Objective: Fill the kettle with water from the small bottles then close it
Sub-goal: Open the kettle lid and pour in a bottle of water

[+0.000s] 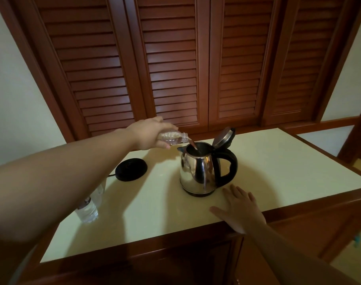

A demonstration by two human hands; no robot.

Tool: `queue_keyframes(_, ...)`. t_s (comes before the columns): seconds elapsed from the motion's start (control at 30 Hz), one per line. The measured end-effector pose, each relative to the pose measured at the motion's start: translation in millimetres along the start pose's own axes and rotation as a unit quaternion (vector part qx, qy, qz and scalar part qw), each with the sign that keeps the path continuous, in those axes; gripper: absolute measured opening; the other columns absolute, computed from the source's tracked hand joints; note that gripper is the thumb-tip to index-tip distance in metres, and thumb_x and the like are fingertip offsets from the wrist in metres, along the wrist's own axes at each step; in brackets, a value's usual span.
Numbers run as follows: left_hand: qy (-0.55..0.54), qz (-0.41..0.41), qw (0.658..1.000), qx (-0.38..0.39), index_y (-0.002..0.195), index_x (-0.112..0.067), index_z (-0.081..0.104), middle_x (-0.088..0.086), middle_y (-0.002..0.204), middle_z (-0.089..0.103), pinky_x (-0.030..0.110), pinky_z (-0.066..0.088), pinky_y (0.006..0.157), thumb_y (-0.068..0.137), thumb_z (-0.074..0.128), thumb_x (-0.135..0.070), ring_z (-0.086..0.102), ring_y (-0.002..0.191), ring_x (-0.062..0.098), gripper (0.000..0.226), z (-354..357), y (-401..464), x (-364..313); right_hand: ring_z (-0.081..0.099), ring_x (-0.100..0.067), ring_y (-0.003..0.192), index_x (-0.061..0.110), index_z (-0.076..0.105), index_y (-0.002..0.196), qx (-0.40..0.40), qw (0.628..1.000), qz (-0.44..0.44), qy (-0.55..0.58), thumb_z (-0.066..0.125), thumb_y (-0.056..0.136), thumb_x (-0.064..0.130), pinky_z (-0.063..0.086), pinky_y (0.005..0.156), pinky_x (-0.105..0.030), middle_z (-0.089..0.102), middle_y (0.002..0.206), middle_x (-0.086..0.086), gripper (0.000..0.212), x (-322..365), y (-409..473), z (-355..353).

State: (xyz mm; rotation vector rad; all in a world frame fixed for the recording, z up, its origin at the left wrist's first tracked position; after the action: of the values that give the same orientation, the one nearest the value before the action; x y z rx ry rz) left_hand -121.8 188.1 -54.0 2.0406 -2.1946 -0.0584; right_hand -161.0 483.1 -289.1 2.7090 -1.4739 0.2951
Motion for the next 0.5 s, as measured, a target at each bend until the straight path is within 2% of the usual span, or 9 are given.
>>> queue_keyframes(0.3, 0.043, 0.024, 0.999, 0.013, 0.154, -0.041, 0.041, -0.007, 0.113, 0.042, 0.038, 0.046, 0.088, 0.091, 0.071, -0.057, 0.055, 0.113, 0.024, 0.072, -13, 2, -12, -0.002, -0.020, 0.159, 0.030, 0.008, 0.165, -0.004, 1.000, 0.000, 0.006, 0.016, 0.083, 0.093, 0.002, 0.128, -0.049, 0.002, 0.173, 0.000, 0.104, 0, -1, -2)
queue_keyframes(0.5, 0.081, 0.044, 0.995, 0.025, 0.155, -0.040, 0.041, -0.007, 0.113, 0.040, 0.038, 0.048, 0.088, 0.091, 0.070, -0.057, 0.056, 0.113, 0.025, 0.072, -22, 4, -22, 0.000, -0.021, 0.159, 0.030, 0.009, 0.164, -0.003, 1.000, -0.002, 0.006, 0.017, 0.084, 0.092, 0.003, 0.128, -0.050, 0.002, 0.173, 0.000, 0.102, 1, -2, -3)
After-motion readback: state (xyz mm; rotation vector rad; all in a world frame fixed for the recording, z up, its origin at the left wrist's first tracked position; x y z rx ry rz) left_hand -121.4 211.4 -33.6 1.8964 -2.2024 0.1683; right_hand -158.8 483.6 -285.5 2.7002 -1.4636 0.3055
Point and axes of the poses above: each hand's wrist, its own y-axis towards the middle knuckle, its own z-axis out of the palm, x = y × z, the point moved 6 cm from there along y, towards the middle knuckle
